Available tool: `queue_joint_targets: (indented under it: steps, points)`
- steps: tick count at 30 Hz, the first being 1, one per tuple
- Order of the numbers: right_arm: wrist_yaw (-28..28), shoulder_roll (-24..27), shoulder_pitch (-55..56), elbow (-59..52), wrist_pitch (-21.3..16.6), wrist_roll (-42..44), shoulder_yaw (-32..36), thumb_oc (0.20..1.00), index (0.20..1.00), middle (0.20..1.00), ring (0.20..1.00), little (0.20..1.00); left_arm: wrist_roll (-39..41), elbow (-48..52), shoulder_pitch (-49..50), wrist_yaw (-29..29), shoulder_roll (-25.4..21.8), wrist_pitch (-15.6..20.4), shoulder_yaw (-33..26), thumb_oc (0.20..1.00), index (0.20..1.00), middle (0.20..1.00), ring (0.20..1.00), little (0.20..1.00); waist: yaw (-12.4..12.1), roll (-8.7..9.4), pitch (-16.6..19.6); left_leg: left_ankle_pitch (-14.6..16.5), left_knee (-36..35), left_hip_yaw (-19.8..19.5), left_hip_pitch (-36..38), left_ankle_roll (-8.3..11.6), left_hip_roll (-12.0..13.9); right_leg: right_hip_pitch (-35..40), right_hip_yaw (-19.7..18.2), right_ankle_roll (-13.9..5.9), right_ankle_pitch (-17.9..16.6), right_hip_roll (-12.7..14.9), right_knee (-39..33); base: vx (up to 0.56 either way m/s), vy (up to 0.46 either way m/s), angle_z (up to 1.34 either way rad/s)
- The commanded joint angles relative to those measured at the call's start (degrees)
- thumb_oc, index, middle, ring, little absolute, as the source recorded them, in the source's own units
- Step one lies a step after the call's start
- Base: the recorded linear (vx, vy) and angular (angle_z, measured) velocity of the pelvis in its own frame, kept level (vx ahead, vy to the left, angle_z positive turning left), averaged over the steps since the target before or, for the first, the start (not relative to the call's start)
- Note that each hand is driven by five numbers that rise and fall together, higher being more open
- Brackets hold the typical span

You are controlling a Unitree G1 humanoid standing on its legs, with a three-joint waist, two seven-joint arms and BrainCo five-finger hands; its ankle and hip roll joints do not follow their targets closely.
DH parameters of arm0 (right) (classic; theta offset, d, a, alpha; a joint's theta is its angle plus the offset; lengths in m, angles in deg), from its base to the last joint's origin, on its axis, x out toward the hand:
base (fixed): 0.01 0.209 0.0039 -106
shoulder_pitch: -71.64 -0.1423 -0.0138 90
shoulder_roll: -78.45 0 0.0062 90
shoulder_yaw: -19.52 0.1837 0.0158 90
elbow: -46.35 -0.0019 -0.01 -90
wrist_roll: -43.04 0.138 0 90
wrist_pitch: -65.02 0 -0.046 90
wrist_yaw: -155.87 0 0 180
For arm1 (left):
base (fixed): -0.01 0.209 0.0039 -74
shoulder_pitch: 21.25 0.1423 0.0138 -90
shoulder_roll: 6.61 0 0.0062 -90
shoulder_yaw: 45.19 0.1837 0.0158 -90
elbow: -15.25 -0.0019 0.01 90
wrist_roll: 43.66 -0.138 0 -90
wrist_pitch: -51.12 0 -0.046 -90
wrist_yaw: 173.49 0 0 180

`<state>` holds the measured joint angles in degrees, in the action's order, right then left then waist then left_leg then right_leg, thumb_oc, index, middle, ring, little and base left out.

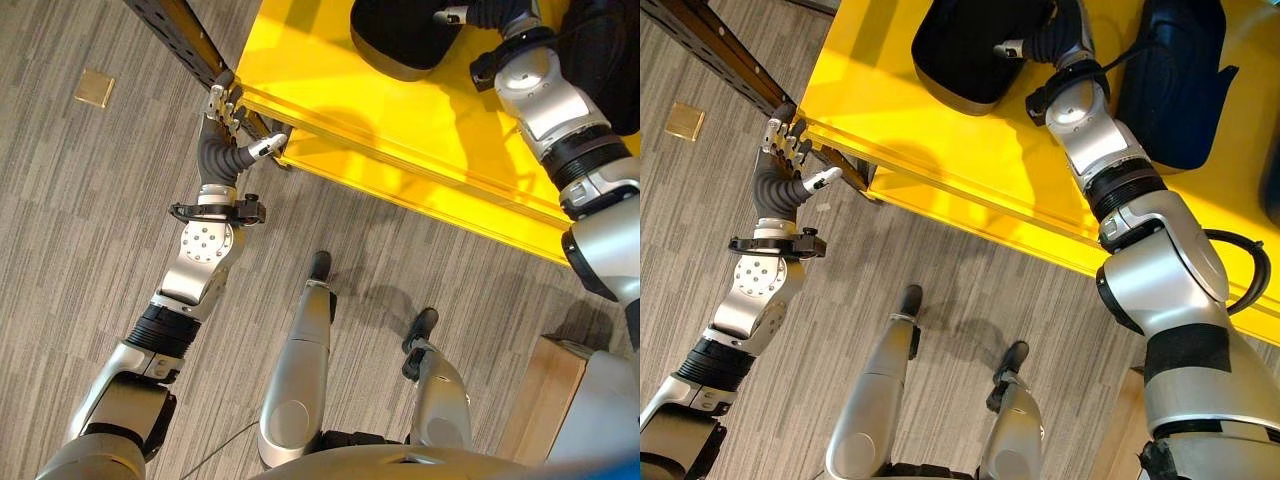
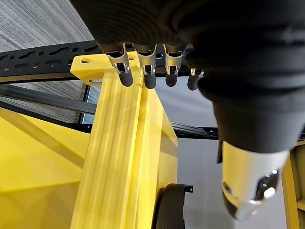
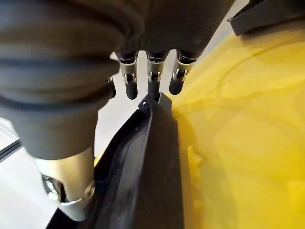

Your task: Move parts from the plastic box to the shelf.

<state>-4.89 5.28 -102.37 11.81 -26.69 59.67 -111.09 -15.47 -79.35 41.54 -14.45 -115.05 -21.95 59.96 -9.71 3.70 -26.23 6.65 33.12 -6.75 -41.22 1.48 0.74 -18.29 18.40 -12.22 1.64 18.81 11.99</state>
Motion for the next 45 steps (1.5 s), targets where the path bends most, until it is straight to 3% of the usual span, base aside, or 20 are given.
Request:
queue_joint_targets:
  steps: [1,14,29,30,40,42,45]
  points:
    - [0.34,3.96,-7.44,-0.85,-3.36,-0.87,-2.07,1.0,1.0,1.0,1.0,1.0,0.97,3.48,-0.49,0.54,-2.58,2.79,-1.94,1.0,1.0,1.0,1.0,1.0,-1.3,0.97,0.26,4.87,0.5,4.43,1.64,-1.14,1.32,4.3,-1.72,1.29,1.38,0.68,1.29,0.0,0.0,0.0]
    - [0.52,5.63,-5.52,-6.47,-3.56,-0.82,-0.43,1.0,1.0,1.0,1.0,1.0,0.8,3.22,0.27,1.08,-2.82,2.19,-2.4,1.0,1.0,1.0,1.0,1.0,-0.75,1.33,0.8,5.02,0.49,4.67,3.12,-0.95,2.13,4.94,-2.12,1.35,1.93,0.28,1.18,0.0,-0.002,-0.01]
    - [0.11,7.36,2.31,-16.56,-3.61,1.2,7.17,1.0,1.0,1.0,1.0,1.0,2.31,5.27,6.15,4.38,-1.56,0.2,-3.68,1.0,1.0,1.0,1.0,1.0,1.31,1.14,3.39,3.77,-2.64,5.41,10.04,-0.2,3.33,8.48,-2.75,2.34,3.71,-0.35,0.62,-0.02,-0.013,-0.07]
    - [0.39,7.72,3.59,-18.1,-3.95,1.51,8.55,1.0,1.0,1.0,1.0,1.0,2.2,5.92,6.97,4.97,-1.35,-0.2,-3.9,1.0,1.0,1.0,1.0,1.0,1.77,1.0,3.57,1.85,-3.53,5.73,10.22,-0.39,3.2,8.5,-2.36,2.7,2.75,-0.17,0.2,-0.11,-0.01,-0.05]
    - [0.49,3.32,19.21,-32.01,-6.16,6.61,20.72,1.0,1.0,1.0,1.0,1.0,0.48,7.5,9.99,5.23,0.05,-2.04,-6.44,1.0,1.0,1.0,1.0,1.0,4.03,0.83,5.53,-0.15,-7.47,6.25,14.4,0.38,4.07,10.38,-2.28,3.17,2.85,-0.71,-0.92,-0.02,-0.016,-0.02]
    - [-3.3,-0.11,29.55,-40.3,-7.02,10.0,24.44,1.0,1.0,1.0,1.0,1.0,0.01,8.53,11.95,5.39,1.11,-2.88,-9.19,1.0,1.0,1.0,1.0,1.0,5.14,0.76,6.68,-0.69,-9.09,6.94,17.06,0.56,5.09,11.01,-2.72,3.26,3.02,-1.03,-0.99,0.02,-0.053,-0.09]
    - [-5.53,-0.28,35.12,-44.98,-6.37,9.71,25.94,1.0,1.0,1.0,1.0,1.0,-0.35,9.01,13.23,5.83,1.48,-3.2,-10.75,1.0,1.0,1.0,1.0,1.0,5.84,0.84,7.53,-1.15,-10.15,7.24,18.32,0.6,5.36,11.23,-2.97,3.28,3.1,-1.14,-1.04,0.01,-0.033,-0.19]
